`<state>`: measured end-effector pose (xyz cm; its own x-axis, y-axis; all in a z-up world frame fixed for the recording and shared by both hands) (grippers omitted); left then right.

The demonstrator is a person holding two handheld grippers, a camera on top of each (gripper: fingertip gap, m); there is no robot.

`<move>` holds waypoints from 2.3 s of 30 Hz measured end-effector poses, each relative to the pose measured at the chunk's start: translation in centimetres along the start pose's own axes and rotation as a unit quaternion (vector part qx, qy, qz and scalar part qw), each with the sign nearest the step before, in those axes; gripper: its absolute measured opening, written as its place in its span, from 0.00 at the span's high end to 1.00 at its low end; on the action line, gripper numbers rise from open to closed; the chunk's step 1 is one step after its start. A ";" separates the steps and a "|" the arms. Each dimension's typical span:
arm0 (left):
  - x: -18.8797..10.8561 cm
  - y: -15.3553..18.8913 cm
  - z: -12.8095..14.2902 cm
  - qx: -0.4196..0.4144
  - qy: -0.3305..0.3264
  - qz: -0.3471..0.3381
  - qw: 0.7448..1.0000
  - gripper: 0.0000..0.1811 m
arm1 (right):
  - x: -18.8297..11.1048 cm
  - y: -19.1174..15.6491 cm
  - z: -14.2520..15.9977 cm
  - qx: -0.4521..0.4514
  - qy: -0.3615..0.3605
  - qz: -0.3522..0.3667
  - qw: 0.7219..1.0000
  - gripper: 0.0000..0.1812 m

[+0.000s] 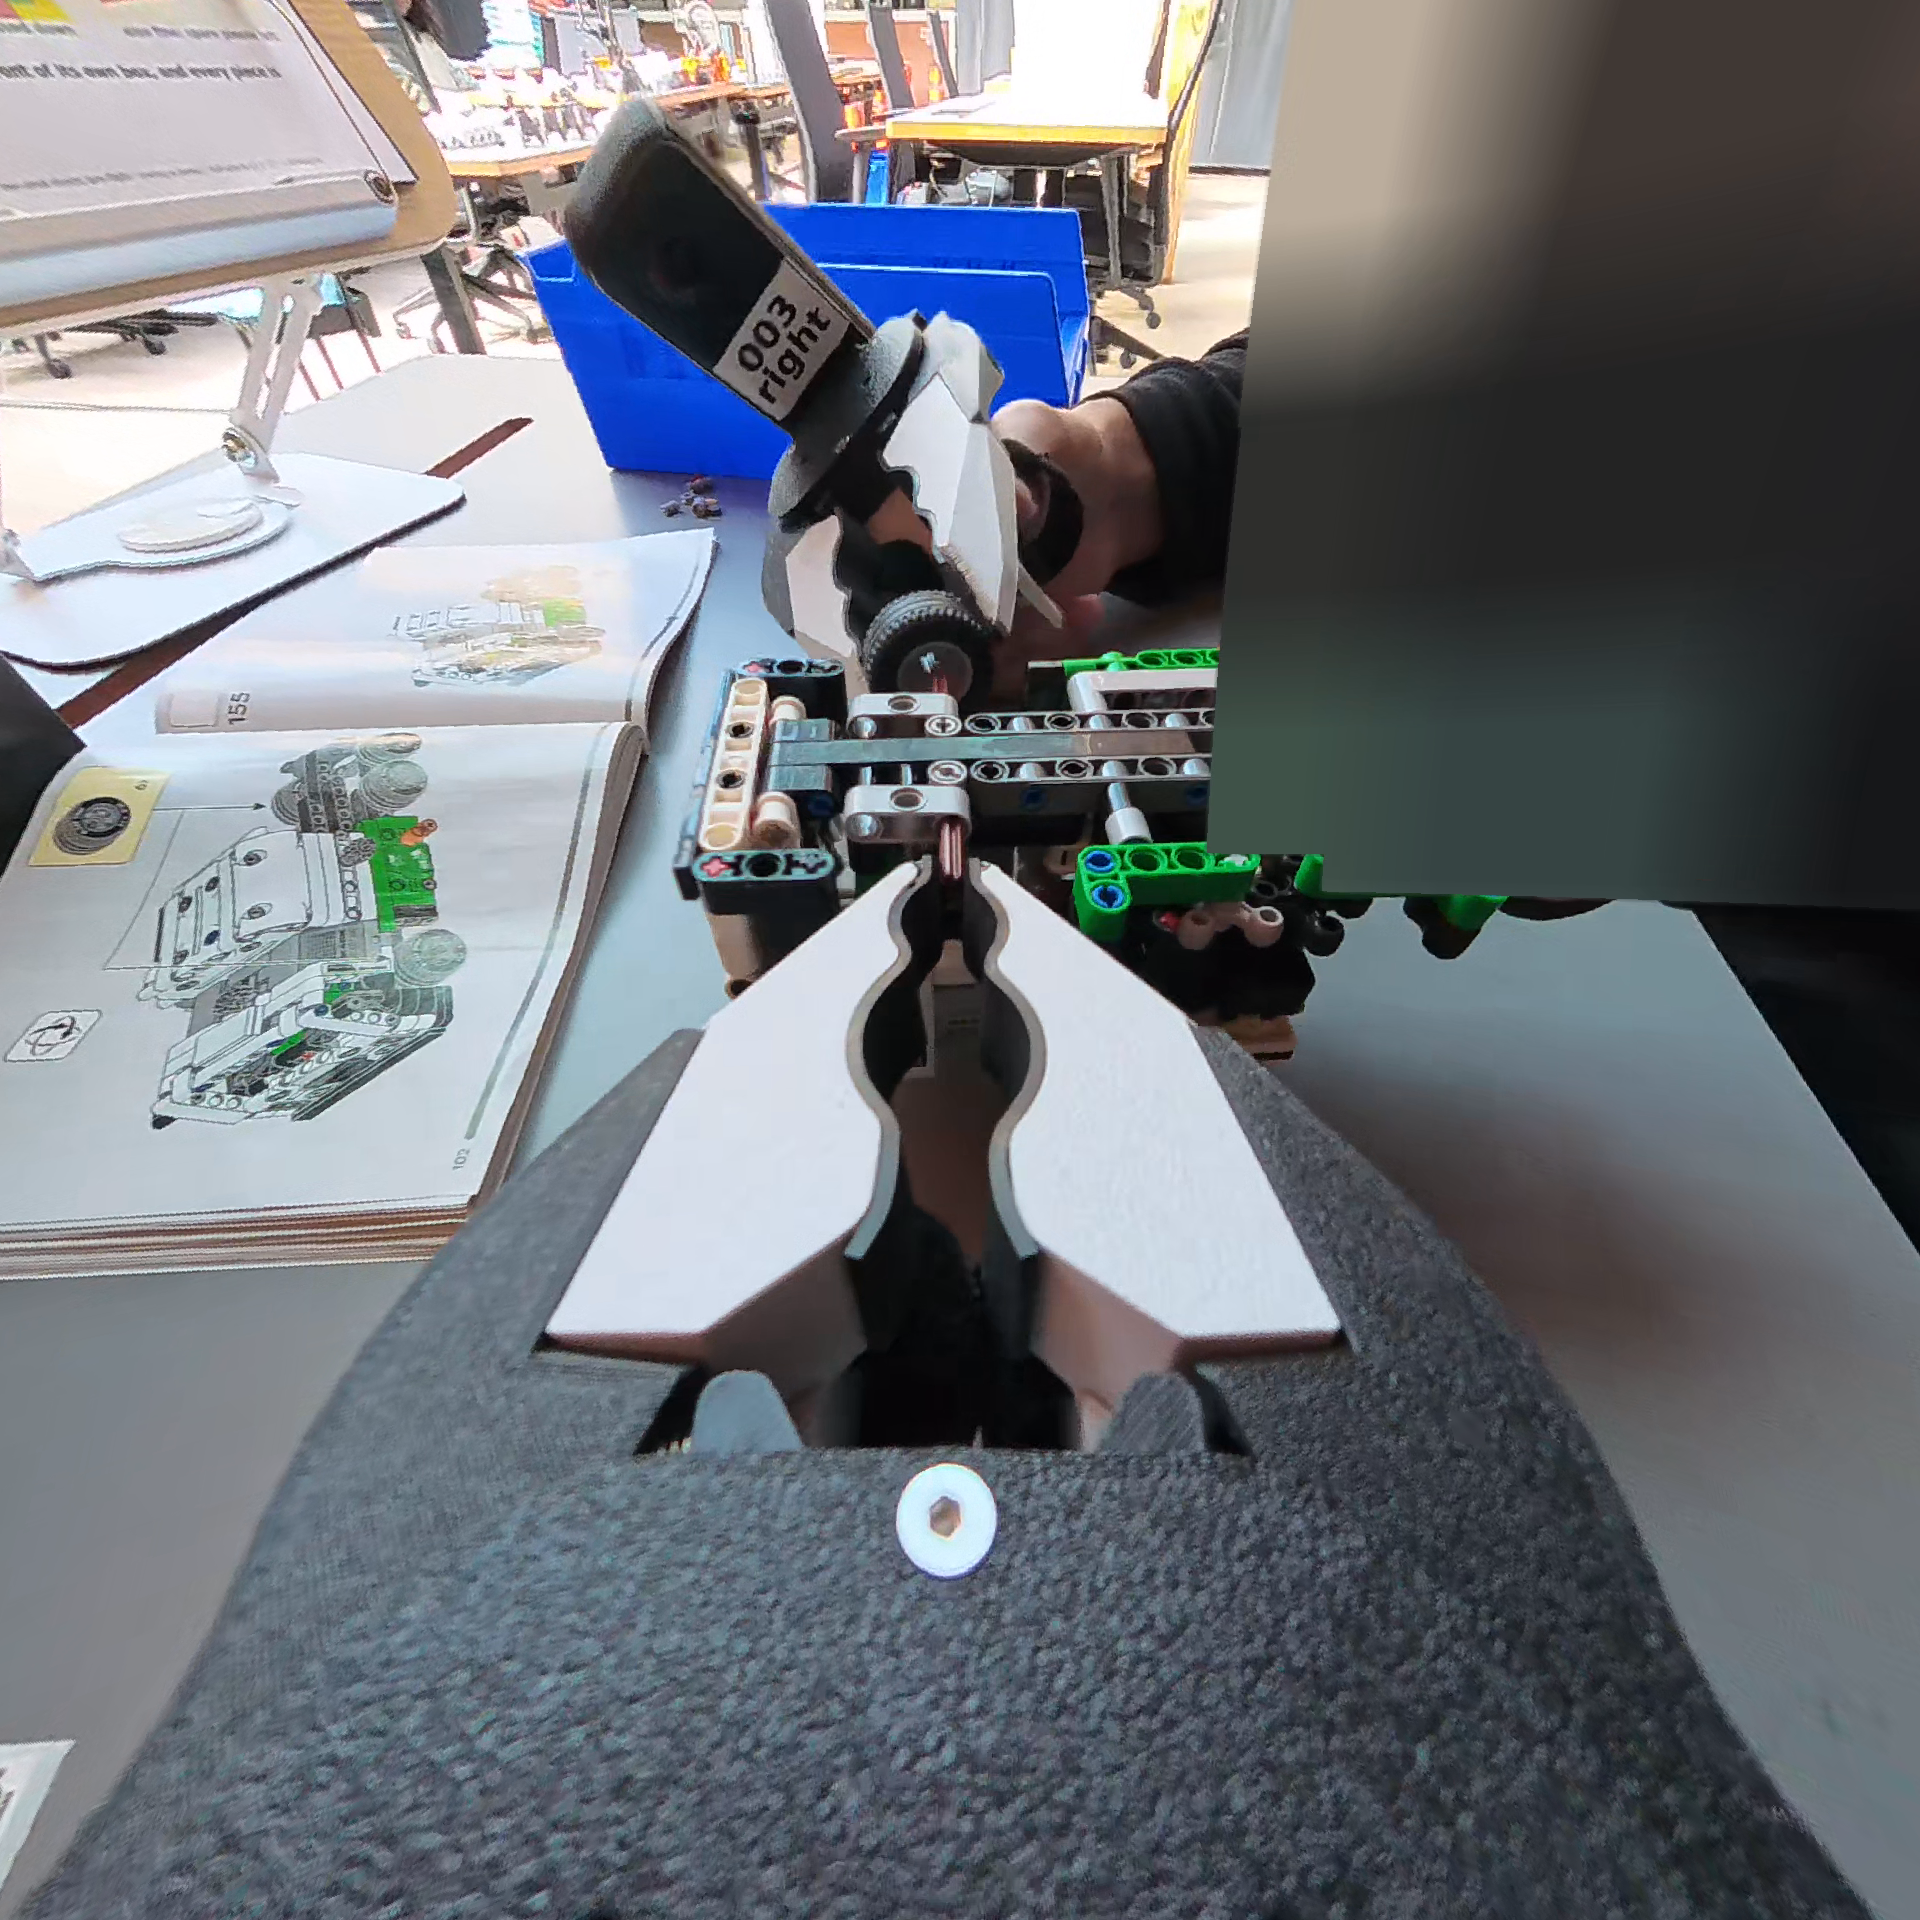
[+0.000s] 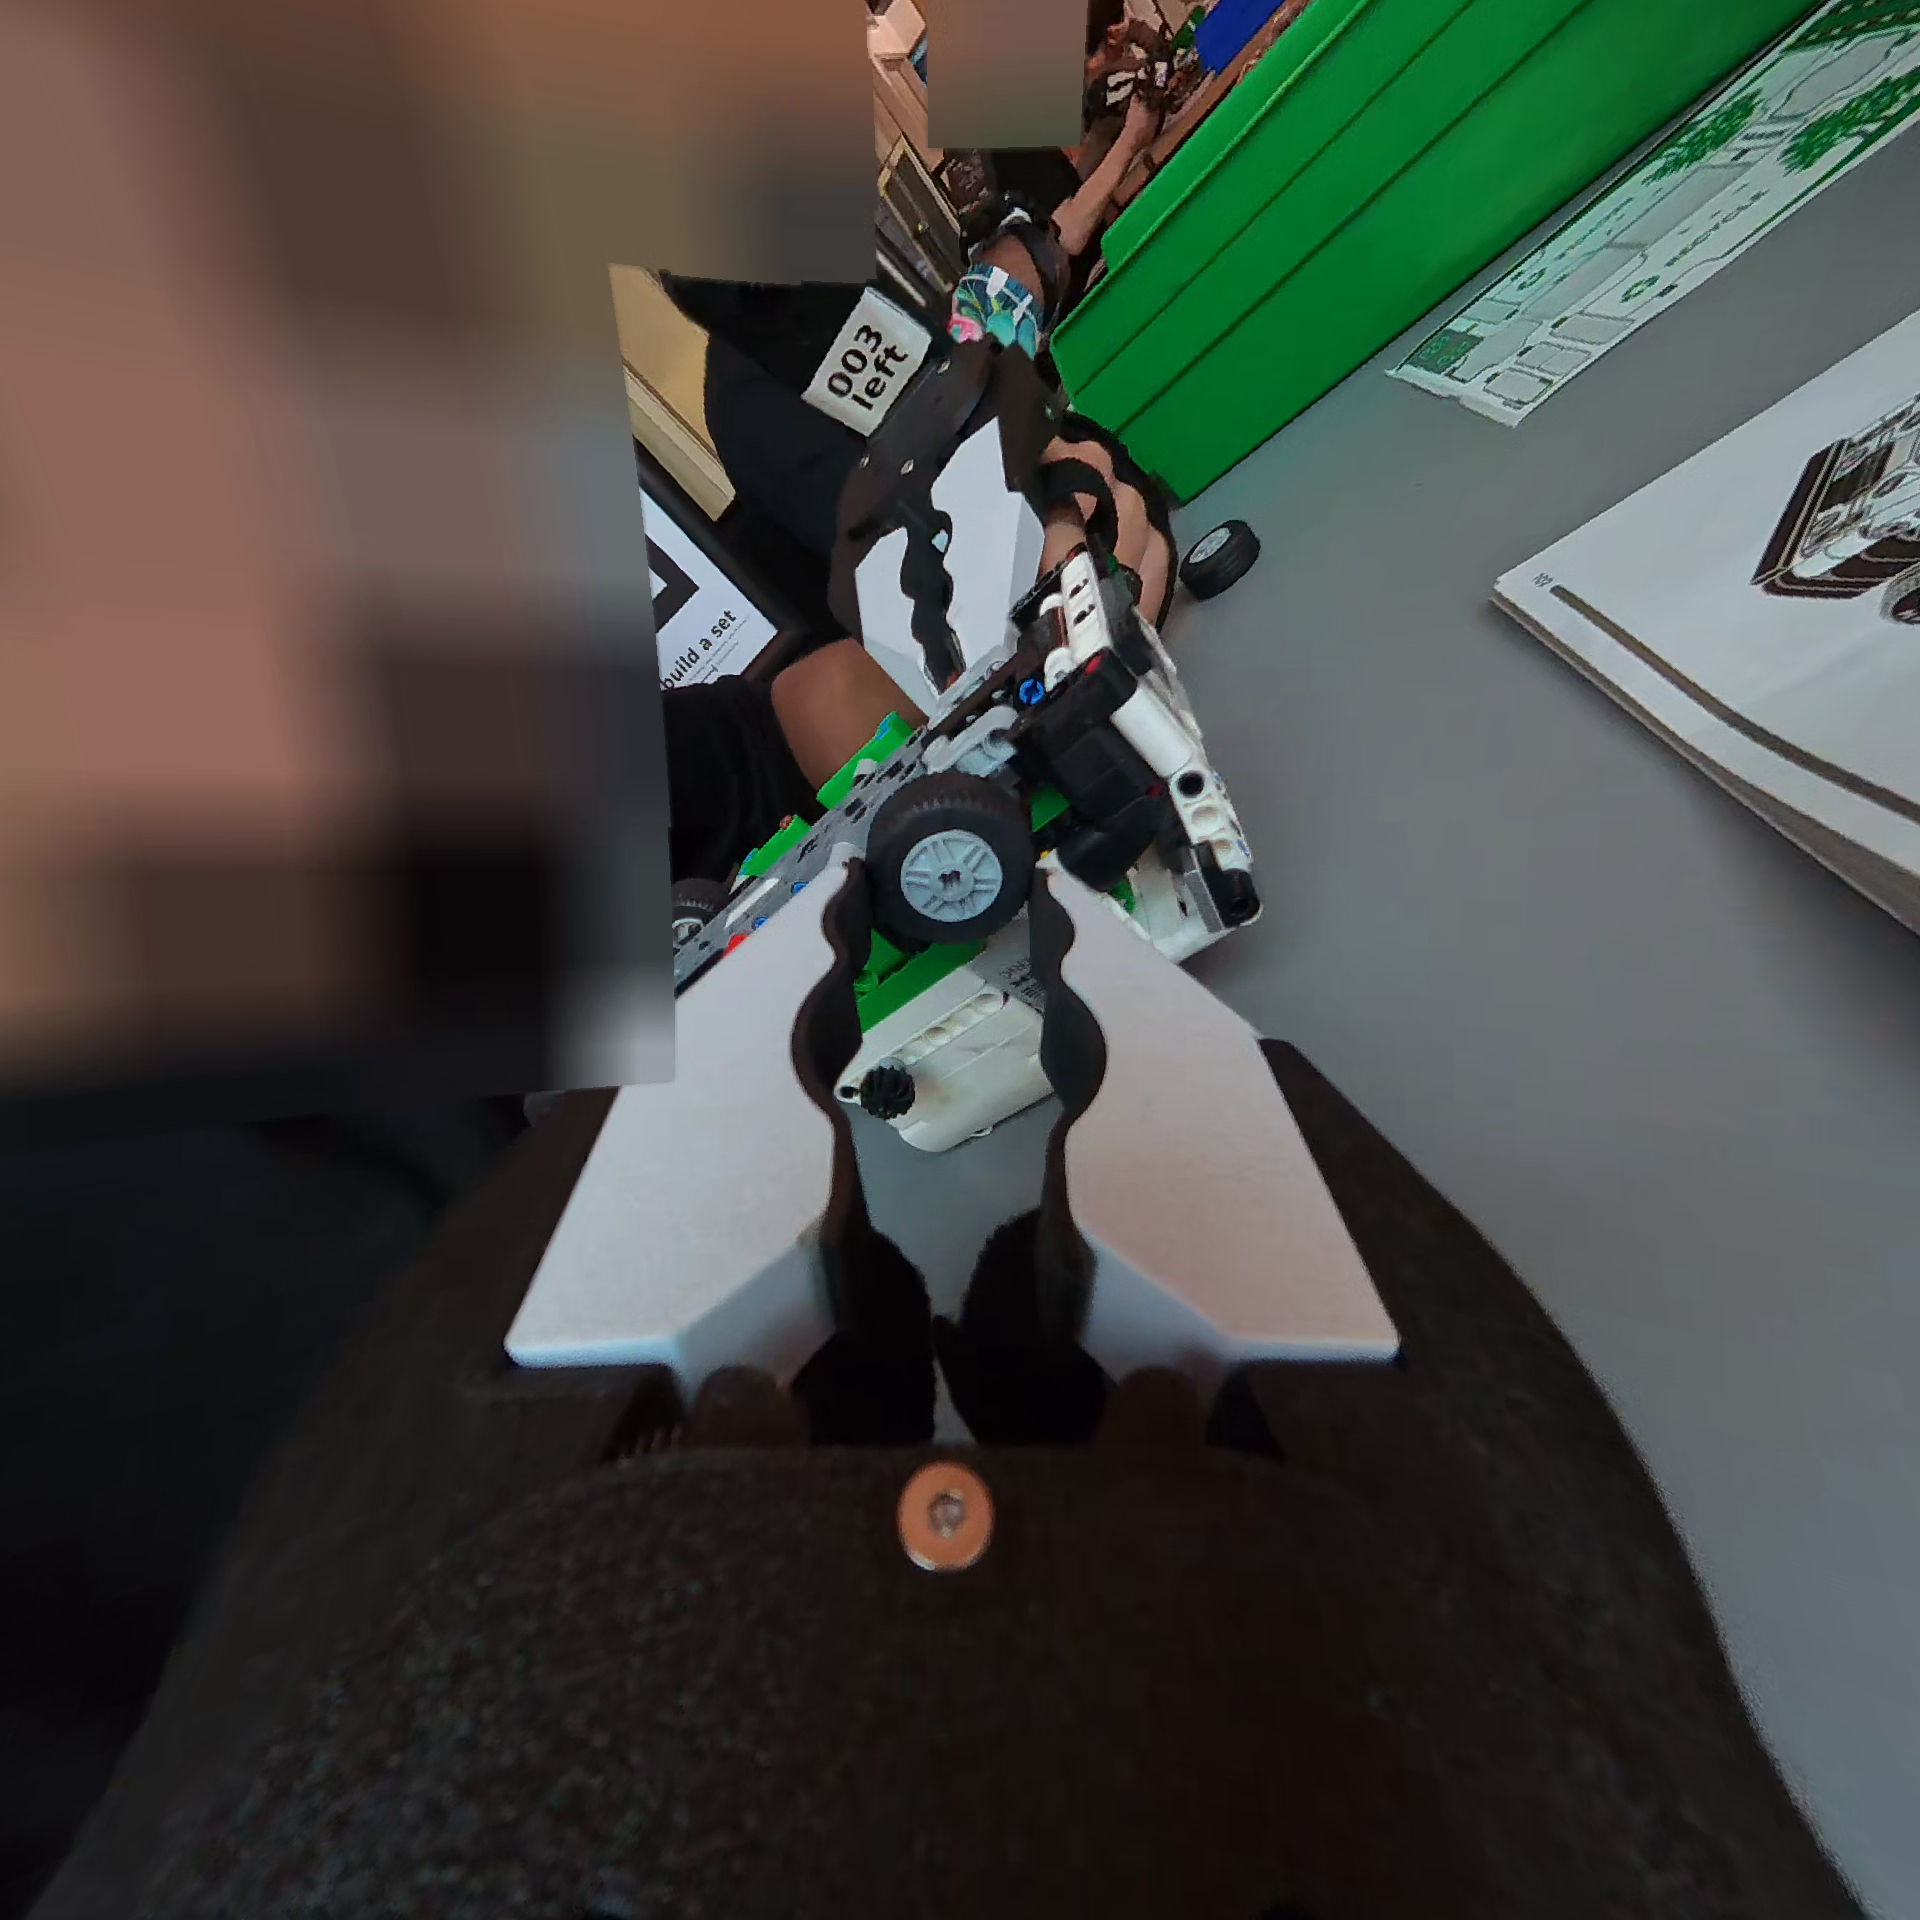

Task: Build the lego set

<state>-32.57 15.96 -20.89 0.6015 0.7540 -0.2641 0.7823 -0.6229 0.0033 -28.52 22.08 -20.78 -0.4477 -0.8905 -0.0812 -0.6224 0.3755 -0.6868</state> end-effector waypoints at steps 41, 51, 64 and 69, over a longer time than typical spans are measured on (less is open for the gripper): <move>0.7 0.6 -0.2 0.053 -0.043 -0.089 0.994 1.00 | 0.4 -0.8 0.3 0.164 -0.041 -0.023 0.985 0.84; 0.7 0.7 -0.2 0.078 -0.053 -0.108 0.990 1.00 | 0.2 -0.9 0.5 0.219 -0.068 0.012 0.973 0.84; 0.9 0.9 -0.3 0.106 -0.056 -0.117 0.986 1.00 | 0.1 -1.1 0.5 0.308 -0.057 -0.032 0.949 0.85; 0.9 0.9 -0.3 0.111 -0.057 -0.120 0.985 1.00 | 0.1 -1.1 0.5 0.299 -0.059 -0.023 0.952 0.85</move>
<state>-31.28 16.12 -20.87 0.3720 0.8641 -0.3389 0.8370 -0.4701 -0.2800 -27.55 21.43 -20.38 -0.3310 -0.9386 -0.0973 -0.1468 0.1531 -0.9773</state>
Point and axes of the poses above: each gripper's, where its closed fingertips meet, x out along the fingers, z out of its underside, y = z × x across the jaws, the point moved 1 cm from there along -x, back along the fingers, and after that the axes turned 1 degree about z, right-handed, at the moved point
